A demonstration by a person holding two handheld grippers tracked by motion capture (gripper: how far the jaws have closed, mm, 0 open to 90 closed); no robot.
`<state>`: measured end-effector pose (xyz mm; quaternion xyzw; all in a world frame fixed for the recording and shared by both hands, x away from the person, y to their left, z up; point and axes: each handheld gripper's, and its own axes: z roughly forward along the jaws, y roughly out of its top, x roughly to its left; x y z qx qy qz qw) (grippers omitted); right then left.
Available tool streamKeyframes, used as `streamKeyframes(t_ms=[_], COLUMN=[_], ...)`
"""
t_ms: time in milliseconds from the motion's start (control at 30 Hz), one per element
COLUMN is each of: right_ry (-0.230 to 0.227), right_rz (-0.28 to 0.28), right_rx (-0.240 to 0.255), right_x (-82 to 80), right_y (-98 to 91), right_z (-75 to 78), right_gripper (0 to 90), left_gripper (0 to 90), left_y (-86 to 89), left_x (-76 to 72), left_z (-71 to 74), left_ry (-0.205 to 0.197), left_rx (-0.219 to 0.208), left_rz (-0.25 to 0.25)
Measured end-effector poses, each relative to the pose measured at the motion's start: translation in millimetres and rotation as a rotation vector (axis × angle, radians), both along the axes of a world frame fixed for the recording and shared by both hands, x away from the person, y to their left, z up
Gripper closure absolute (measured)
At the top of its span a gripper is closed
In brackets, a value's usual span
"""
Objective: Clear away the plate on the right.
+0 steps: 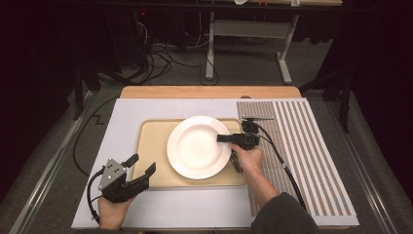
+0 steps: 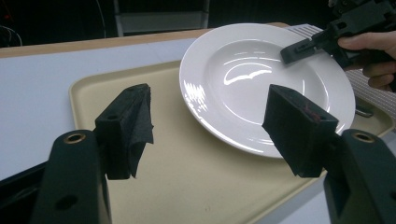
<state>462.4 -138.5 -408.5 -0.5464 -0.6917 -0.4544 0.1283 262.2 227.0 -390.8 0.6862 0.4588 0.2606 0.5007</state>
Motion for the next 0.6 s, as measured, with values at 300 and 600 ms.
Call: streamKeyframes(t_ms=[300, 600], right_ry=[-0.008, 0.017], right_rz=[-0.008, 0.031], right_rx=[-0.026, -0.055], right_x=[0.2, -3.2], right_y=[6.6, 18.0], right_z=[-3.7, -15.0], right_gripper=[81.8, 78.2], left_gripper=[33.1, 33.1], left_y=[-0.4, -2.7], left_x=[-0.2, 0.2], left_z=[0.0, -0.3], left_ry=[0.000, 0.004], left_rx=[0.001, 0.006], left_rz=[0.002, -0.011])
